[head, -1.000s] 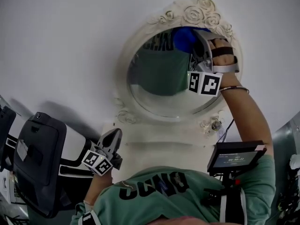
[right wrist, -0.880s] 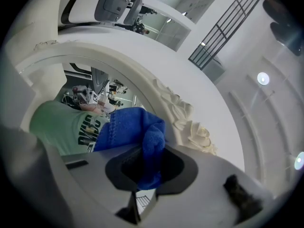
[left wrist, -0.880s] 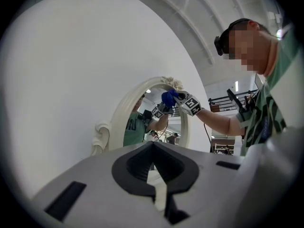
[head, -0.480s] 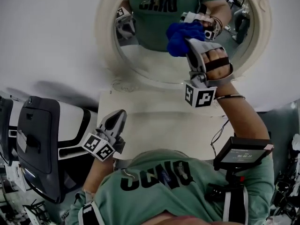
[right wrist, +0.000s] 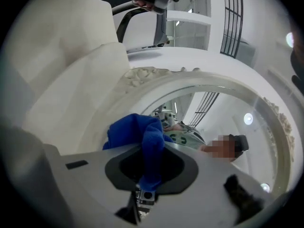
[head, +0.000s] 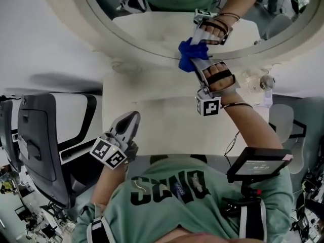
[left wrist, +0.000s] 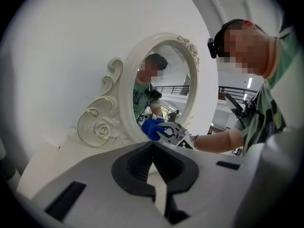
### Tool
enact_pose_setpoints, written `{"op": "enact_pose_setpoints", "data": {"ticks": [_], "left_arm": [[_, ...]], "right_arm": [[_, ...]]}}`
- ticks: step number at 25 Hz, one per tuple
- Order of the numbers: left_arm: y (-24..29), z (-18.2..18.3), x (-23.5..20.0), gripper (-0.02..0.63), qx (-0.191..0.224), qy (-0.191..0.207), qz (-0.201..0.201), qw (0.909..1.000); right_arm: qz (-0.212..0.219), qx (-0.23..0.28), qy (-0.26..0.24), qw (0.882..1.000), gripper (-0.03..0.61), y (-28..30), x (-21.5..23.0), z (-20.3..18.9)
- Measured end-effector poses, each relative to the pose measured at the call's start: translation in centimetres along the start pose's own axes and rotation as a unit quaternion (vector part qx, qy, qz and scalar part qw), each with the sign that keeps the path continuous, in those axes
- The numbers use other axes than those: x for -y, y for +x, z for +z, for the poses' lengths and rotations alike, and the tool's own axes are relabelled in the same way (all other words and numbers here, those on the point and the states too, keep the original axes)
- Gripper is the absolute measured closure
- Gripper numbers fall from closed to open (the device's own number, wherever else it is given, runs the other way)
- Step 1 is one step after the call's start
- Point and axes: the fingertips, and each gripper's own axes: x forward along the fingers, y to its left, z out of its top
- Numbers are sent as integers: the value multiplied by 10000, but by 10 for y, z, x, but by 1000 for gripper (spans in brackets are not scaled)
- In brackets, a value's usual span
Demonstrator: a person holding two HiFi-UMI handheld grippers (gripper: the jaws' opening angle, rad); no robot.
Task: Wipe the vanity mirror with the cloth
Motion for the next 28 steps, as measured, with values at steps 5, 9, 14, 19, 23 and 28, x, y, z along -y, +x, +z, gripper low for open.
{"op": "enact_pose_setpoints", "data": {"ticks": [5, 9, 14, 19, 23, 28], "left_arm": [[1, -13, -5, 604, -49, -7, -28, 10000], [0, -6, 8, 604, 83, 63, -161, 9998], [-22, 37, 30, 604, 393, 241, -227, 9987], [-30, 90, 40, 604, 902, 465, -316, 9943], [-27, 127, 56, 604, 1323, 741, -533, 9870], [-39, 161, 74, 604, 1772, 963, -635, 9774]], "right_arm": [[375, -143, 249, 9989, 529, 5, -28, -1], [632, -147, 164, 9978, 529, 5, -28, 0], [297, -77, 150, 9994, 528, -18, 58, -1], [-1189, -112, 149, 9927, 528, -40, 250, -22], [-2174, -378, -7, 9754, 527, -69, 384, -48], [-2620, -828, -326, 9610, 526, -89, 479, -74]]}}
